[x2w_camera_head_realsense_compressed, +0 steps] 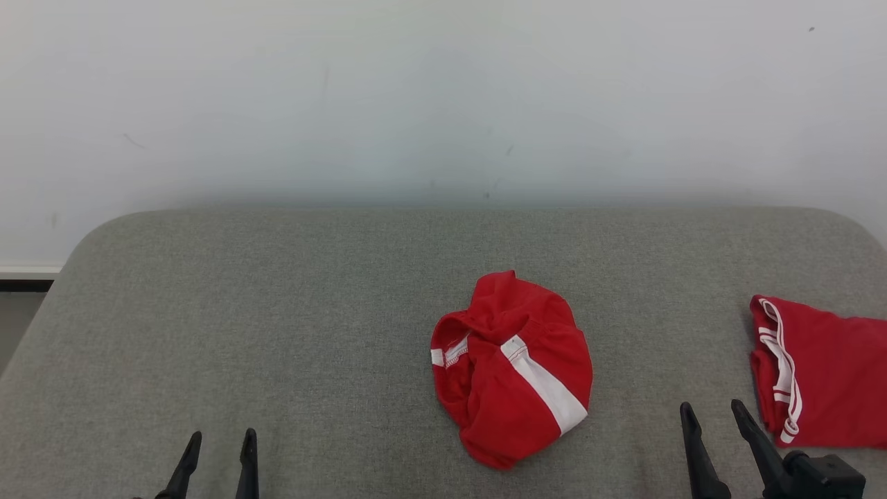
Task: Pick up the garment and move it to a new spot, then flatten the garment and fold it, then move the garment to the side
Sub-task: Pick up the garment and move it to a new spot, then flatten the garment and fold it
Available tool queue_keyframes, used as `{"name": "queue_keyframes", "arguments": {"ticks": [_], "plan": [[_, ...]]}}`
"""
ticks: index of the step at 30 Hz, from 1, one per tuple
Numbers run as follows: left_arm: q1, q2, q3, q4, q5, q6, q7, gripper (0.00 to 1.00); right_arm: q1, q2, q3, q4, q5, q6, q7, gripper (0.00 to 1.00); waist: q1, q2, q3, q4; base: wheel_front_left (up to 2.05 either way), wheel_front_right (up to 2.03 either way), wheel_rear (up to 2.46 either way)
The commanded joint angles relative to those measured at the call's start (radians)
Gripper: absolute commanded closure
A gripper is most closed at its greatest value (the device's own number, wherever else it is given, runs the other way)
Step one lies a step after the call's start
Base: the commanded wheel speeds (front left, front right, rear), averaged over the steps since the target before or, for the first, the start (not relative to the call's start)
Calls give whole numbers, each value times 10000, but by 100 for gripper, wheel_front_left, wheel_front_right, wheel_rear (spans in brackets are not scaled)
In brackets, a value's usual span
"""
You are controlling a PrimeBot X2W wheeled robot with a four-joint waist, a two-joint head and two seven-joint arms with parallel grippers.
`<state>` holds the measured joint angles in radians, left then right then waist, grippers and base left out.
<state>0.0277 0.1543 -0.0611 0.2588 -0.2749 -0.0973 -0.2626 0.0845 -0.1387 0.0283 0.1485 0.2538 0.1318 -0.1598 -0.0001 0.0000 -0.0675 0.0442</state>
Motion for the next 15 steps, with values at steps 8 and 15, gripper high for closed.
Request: {"name": "queue_keyframes", "arguments": {"ticks": [8,15], "plan": [[328,-128,199,-471,206,-213,-24,0,186,6,-5,-60,24,-26,-43,0,1,0,-23,5,0,0,0],[172,-201,214,-514,311,-271,-25,0,105,69,65,-136,-30,-26,23,0,1,0,15,-31,0,0,0]]}}
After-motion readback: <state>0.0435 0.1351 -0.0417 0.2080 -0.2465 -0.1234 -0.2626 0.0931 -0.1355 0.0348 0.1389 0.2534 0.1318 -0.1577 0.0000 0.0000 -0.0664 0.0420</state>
